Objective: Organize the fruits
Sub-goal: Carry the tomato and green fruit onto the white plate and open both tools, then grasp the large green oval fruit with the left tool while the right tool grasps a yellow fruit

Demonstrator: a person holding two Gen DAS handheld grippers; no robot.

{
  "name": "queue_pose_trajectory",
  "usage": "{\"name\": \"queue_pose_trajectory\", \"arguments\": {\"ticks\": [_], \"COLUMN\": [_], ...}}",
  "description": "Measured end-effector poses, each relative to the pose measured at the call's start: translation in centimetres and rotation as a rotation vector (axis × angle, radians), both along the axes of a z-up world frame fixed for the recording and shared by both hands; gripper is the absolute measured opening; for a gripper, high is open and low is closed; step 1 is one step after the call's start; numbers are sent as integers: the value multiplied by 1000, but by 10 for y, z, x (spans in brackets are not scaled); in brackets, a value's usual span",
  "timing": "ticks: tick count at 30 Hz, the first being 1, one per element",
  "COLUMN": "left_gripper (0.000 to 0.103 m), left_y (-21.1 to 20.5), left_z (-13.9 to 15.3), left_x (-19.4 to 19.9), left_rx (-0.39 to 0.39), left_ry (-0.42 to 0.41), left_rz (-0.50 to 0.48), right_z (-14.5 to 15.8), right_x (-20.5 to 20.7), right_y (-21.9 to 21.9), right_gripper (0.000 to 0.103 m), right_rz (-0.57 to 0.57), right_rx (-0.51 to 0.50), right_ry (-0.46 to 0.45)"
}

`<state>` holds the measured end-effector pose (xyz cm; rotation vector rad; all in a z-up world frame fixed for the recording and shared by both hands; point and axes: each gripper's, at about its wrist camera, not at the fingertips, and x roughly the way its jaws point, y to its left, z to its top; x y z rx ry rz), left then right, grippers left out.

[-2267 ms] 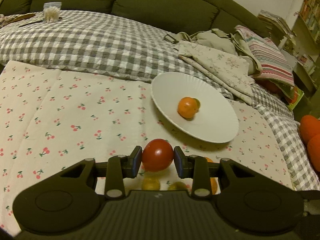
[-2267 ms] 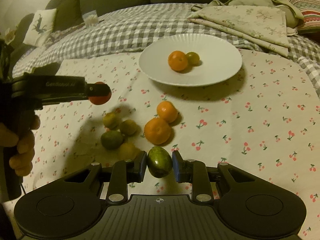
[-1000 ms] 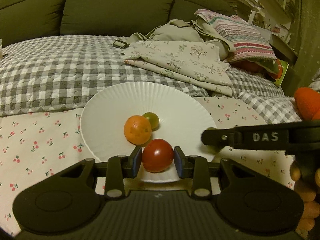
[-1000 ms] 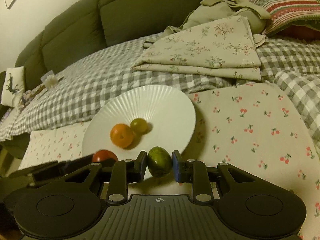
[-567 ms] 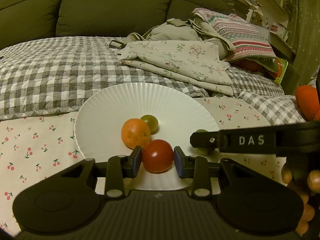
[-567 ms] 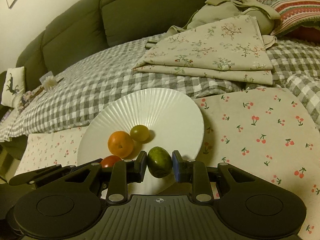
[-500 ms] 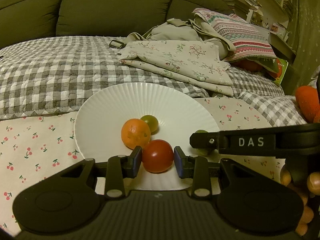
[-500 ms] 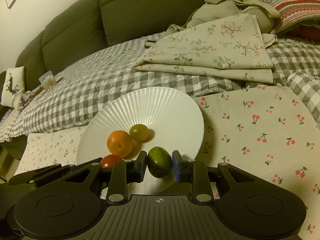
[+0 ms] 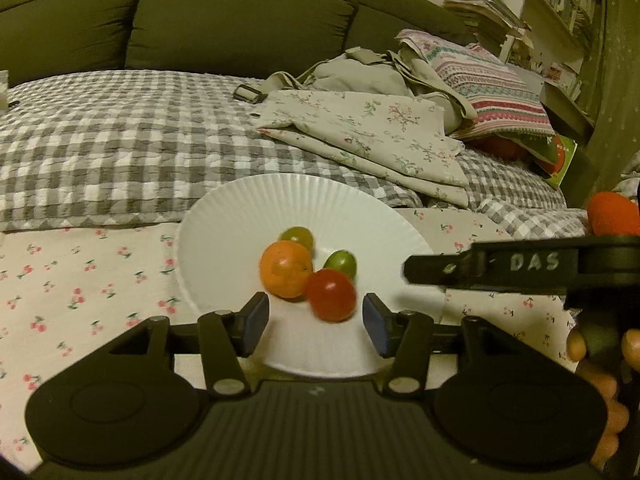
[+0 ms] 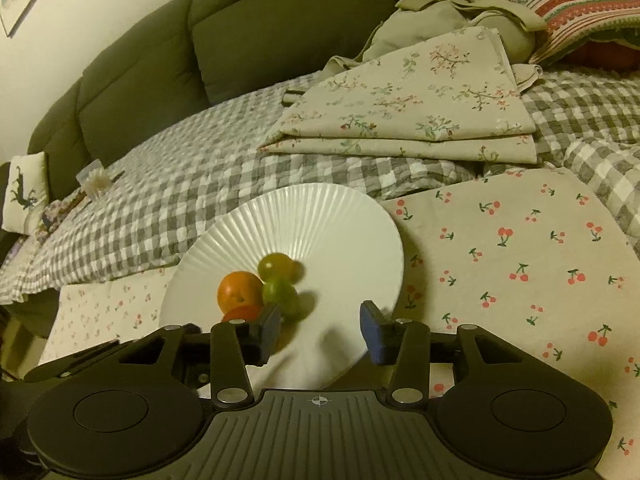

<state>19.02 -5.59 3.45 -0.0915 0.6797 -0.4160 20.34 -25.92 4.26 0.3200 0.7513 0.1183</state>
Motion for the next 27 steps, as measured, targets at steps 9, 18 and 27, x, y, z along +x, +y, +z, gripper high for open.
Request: {"name": "queue_pose_trajectory", "arguments": {"ticks": [9,18,27], "left_gripper": [52,58,62], "left_y": [39,54,59], "left_z": [16,24,25], "left_x": [-21,-52,-88], "left_rx": [8,28,84], "left_ry": [23,70,92], "left_rz": [62,77,69], "right_z": [22,36,52], "right_x": [-16,-47,-94], "right_y": [-6,2,10], "right_gripper": [48,57,66], "right_rz": [-19,15,52], "right_rx": [41,63,103], "right_ry": [-31,-28,-26]}}
